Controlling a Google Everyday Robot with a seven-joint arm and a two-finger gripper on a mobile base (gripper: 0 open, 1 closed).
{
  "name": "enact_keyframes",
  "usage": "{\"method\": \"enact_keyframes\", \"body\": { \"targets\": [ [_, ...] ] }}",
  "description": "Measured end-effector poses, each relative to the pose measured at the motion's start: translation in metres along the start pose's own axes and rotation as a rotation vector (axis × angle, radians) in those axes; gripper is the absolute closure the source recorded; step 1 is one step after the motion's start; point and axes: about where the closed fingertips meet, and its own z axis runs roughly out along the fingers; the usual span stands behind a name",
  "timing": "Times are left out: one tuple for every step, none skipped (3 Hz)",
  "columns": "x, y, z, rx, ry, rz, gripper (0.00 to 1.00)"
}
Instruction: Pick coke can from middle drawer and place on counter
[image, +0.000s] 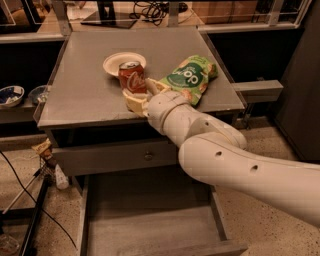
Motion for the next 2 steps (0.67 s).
{"method": "enact_keyframes", "body": {
  "targets": [
    [0.000,0.001,0.000,0.000,0.001,-0.001,1.00],
    [0.011,0.015,0.039,-0.025,-0.041,0.010,1.00]
  ]
}}
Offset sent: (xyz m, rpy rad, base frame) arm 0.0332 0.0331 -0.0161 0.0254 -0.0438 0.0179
